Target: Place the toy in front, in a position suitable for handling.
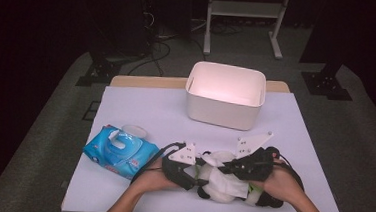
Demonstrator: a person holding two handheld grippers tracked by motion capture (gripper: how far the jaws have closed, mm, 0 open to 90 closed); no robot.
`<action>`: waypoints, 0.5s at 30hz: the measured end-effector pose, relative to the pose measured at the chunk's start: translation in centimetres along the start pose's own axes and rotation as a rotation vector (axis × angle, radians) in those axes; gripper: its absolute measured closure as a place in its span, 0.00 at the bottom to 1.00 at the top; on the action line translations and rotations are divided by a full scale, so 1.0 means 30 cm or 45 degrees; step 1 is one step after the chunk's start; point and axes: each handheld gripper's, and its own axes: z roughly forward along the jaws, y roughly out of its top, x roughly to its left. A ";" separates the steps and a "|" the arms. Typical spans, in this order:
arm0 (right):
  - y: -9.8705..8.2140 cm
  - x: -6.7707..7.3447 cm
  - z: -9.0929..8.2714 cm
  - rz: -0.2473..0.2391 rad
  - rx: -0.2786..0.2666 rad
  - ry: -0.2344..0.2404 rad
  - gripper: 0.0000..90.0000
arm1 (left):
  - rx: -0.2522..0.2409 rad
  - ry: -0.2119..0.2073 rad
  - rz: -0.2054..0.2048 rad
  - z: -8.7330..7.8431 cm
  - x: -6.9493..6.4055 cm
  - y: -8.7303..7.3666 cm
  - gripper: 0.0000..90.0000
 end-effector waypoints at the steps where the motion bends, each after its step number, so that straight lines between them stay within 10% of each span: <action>1: 0.006 -0.001 0.010 0.002 0.003 0.002 0.95 | -0.012 -0.001 -0.005 -0.004 0.003 0.004 0.39; 7: 0.007 -0.018 0.022 0.001 0.009 0.018 0.95 | -0.008 -0.016 -0.022 0.007 0.007 -0.005 0.39; 15: -0.113 -0.078 -0.066 0.148 0.000 -0.065 0.95 | -0.014 -0.038 -0.038 -0.008 0.010 0.004 0.36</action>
